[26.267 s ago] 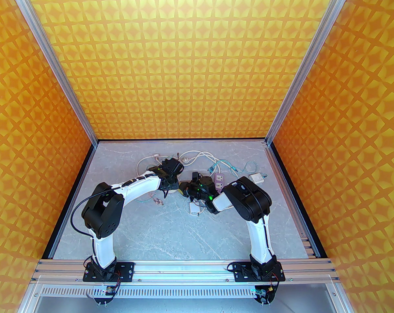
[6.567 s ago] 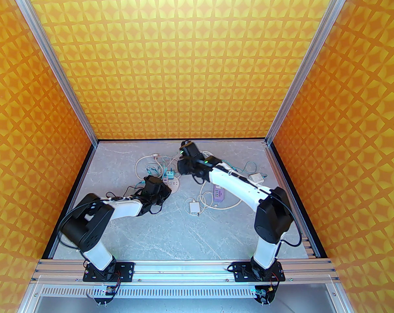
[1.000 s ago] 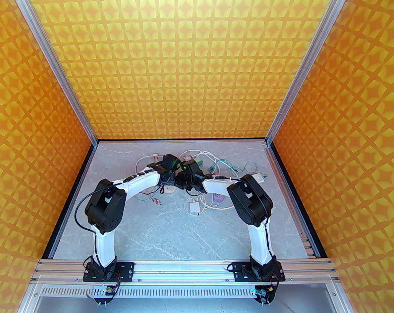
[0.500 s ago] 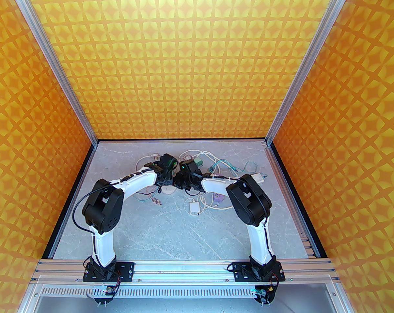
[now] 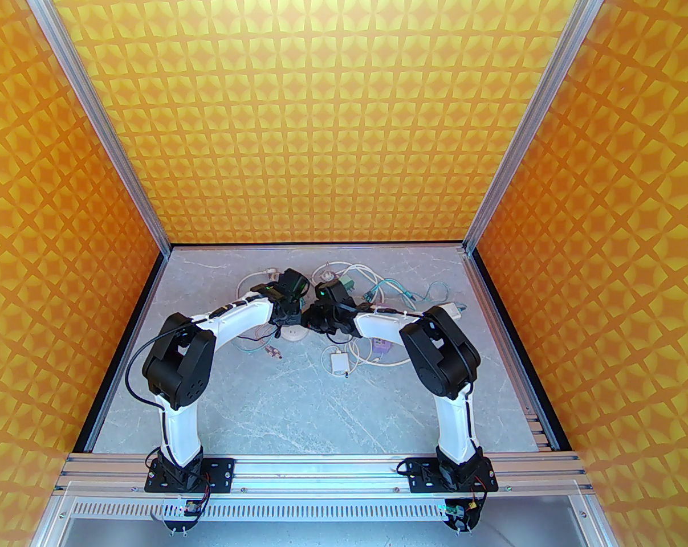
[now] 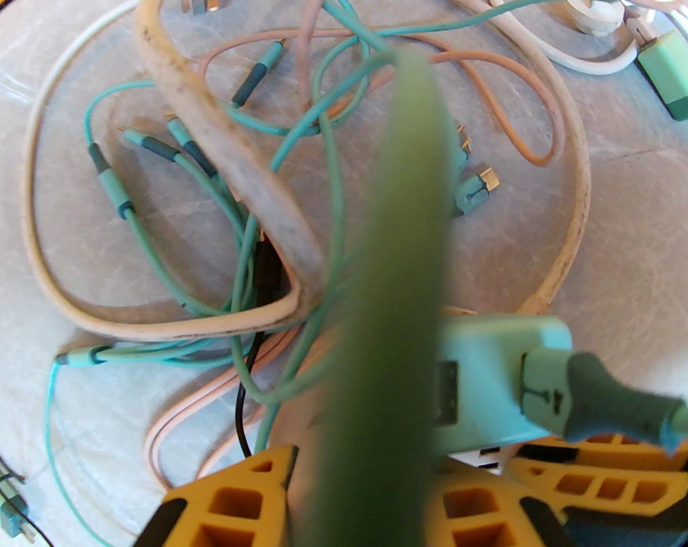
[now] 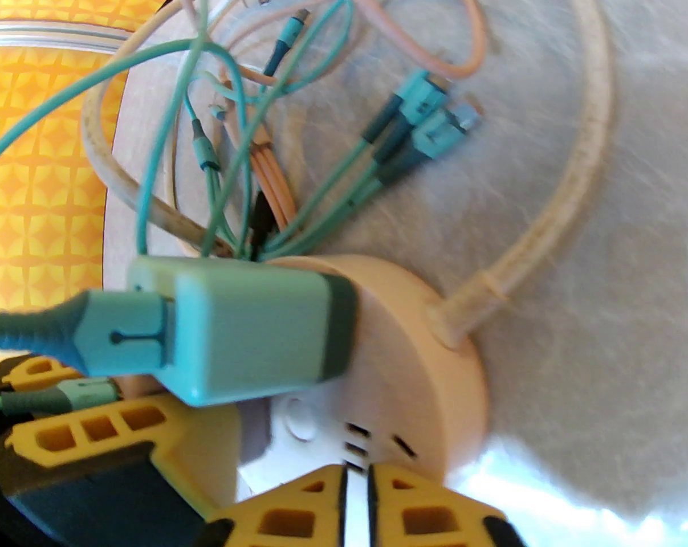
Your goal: Pull the plug off the socket
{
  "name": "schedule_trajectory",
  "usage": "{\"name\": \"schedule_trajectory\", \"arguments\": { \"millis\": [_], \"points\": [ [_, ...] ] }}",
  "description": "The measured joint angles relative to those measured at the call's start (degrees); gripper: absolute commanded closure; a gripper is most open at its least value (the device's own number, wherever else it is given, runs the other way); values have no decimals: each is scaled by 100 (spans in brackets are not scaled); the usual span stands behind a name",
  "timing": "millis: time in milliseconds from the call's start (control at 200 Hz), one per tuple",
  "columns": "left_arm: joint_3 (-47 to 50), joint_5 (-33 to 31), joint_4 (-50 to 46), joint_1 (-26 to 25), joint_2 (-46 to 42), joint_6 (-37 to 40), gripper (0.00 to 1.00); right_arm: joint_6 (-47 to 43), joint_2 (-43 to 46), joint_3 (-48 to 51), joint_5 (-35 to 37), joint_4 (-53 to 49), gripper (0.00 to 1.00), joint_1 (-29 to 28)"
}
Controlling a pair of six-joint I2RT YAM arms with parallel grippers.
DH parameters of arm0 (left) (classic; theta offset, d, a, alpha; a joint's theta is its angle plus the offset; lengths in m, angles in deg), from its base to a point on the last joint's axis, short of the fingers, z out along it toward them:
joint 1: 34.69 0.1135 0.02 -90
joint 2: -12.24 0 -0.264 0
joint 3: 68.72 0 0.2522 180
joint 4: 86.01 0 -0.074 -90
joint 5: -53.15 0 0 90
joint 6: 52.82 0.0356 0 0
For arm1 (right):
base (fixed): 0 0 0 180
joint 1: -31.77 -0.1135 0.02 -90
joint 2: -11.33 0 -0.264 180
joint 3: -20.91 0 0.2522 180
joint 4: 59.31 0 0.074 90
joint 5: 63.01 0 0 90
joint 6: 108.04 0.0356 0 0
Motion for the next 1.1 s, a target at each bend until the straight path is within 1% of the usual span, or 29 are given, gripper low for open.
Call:
{"name": "schedule_trajectory", "arguments": {
  "millis": [165,290,425,525,665,785,865,995,1100],
  "points": [
    [-4,-103,-15,-37,83,-15,95,1064,-79,404,-420,1126,100,46],
    [-7,-129,-28,-37,83,-17,95,1888,-192,706,-494,1939,100,37],
    [-7,-146,-33,-42,83,-28,95,2371,-195,763,-431,2070,100,9],
    [-7,-170,-33,-42,83,-39,95,2474,-212,662,-374,1869,100,-7],
    [-7,-280,-35,-9,83,-44,95,2376,-354,83,-328,968,100,-39],
    [-24,-280,-66,0,83,-39,95,2299,-354,-76,-205,570,100,-66],
    [-61,-236,-120,11,81,-39,95,2194,-354,-197,-164,308,100,-66],
    [-63,79,-136,133,55,-63,95,2035,-354,-343,28,-17,100,-120],
    [-83,70,-175,118,48,-55,98,1982,-354,-391,57,-109,100,-125]
  ]
}}
